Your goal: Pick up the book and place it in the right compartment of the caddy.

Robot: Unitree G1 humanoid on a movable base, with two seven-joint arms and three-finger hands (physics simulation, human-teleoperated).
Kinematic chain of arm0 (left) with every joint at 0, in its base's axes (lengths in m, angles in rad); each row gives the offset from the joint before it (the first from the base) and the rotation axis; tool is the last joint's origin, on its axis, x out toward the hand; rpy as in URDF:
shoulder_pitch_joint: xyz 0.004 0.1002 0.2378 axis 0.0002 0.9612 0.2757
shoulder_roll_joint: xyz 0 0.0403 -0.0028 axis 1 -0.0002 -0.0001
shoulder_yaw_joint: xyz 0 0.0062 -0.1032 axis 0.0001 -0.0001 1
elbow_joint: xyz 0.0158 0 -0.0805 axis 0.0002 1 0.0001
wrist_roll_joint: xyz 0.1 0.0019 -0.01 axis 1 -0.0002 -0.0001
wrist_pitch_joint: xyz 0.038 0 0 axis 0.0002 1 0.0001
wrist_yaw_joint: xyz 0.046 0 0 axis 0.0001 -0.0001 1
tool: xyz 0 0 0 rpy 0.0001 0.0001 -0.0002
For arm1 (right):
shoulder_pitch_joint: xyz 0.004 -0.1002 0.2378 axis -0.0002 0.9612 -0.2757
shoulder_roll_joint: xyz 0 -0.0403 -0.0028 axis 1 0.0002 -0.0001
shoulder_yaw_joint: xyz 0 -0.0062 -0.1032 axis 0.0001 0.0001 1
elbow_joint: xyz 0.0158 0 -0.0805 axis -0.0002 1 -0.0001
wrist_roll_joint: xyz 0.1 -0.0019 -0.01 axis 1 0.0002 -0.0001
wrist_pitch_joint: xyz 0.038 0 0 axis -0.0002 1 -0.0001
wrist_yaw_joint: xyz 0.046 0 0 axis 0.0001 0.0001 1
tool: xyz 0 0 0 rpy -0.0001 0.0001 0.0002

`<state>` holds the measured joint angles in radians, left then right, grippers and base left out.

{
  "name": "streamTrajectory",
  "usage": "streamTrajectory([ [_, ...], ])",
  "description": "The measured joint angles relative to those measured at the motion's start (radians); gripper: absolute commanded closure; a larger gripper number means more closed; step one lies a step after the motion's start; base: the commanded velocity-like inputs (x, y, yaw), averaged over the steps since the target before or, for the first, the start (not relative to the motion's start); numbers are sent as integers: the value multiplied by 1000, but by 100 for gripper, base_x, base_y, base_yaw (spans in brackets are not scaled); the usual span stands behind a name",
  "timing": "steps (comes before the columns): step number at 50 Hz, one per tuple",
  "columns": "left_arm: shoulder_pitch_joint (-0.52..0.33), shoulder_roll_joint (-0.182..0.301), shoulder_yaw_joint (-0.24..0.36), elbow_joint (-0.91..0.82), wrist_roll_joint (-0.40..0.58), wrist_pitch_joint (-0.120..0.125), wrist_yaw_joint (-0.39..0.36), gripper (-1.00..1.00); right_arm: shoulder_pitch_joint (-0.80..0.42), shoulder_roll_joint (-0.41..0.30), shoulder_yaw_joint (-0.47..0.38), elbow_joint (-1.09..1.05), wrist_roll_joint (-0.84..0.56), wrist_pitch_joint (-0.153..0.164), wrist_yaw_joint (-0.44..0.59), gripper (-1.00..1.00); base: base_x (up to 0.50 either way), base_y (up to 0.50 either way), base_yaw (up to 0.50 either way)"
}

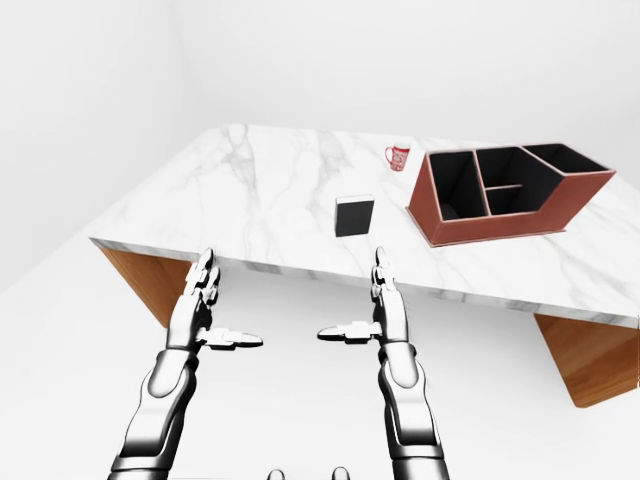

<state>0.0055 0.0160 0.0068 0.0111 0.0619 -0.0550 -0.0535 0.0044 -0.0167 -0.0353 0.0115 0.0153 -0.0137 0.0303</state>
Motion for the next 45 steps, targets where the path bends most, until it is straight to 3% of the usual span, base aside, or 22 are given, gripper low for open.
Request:
streamTrajectory([
  [12,1,1,-2,2,8,1,-2,-100,1,1,2,-4,-2,4,-1,-100,0,0,37],
  [24,-1,1,-3,8,14,2,-1,-100,-4,0,2,6,-3,10,2,-100,0,0,1],
  [45,-1,1,-4,12,19,1,-2,-100,-4,0,3,5,-1,19,8,-100,10,-29,0],
])
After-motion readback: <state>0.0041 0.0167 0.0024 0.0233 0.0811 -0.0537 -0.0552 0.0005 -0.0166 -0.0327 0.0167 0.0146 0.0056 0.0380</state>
